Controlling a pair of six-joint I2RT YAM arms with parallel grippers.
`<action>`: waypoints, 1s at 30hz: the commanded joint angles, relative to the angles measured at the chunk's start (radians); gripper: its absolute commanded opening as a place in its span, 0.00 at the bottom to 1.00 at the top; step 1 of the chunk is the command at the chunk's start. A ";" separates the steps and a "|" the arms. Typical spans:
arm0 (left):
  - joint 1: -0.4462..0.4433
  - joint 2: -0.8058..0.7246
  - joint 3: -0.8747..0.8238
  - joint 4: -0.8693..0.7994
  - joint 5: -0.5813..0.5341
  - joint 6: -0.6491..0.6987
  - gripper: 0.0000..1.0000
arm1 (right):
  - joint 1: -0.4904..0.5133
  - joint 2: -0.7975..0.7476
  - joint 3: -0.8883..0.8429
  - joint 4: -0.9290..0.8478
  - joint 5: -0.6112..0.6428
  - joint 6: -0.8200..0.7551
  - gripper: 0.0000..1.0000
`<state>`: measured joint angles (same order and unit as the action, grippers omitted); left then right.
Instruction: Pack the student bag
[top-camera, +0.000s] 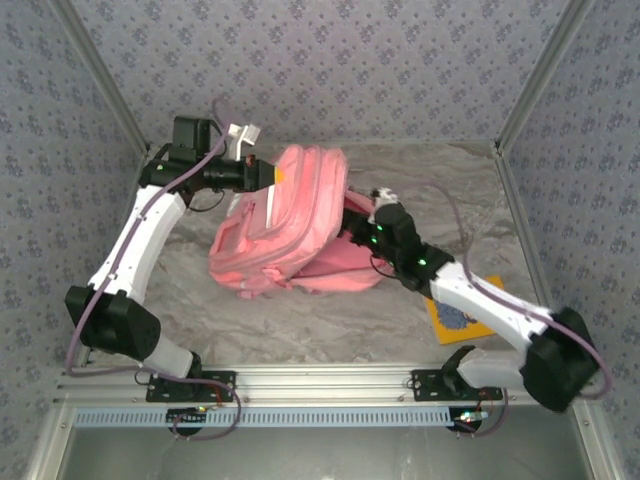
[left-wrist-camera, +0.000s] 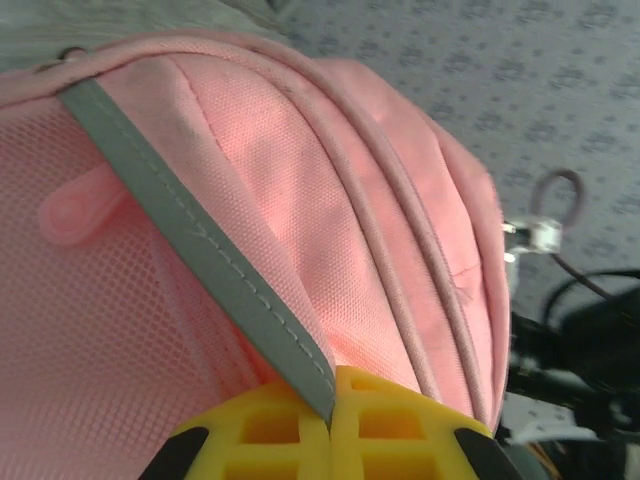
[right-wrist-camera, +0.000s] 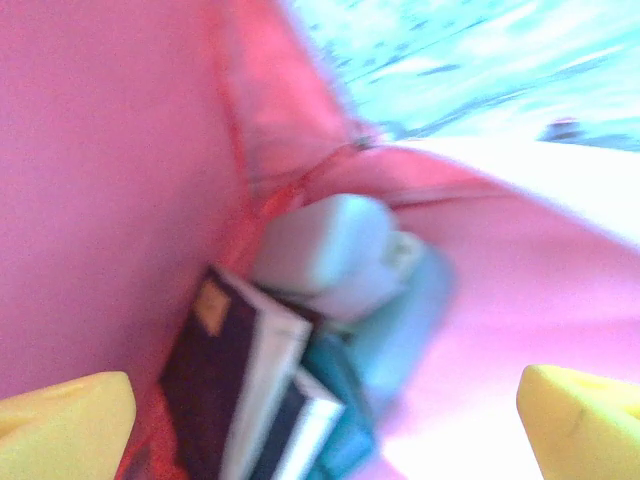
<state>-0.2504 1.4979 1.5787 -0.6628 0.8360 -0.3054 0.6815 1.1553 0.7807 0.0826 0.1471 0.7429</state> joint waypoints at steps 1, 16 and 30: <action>0.019 -0.084 0.025 0.022 -0.302 0.037 0.00 | -0.068 -0.187 -0.117 -0.057 0.137 -0.024 1.00; -0.065 0.078 -0.006 -0.051 -0.671 -0.009 0.29 | -0.492 0.064 0.087 -0.991 0.385 0.248 1.00; -0.216 -0.042 -0.155 0.090 -0.610 -0.032 0.43 | -0.742 0.122 -0.182 -0.587 -0.074 0.150 1.00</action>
<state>-0.4732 1.5249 1.4338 -0.6216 0.2020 -0.3420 -0.0578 1.2655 0.6327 -0.6323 0.2249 0.9356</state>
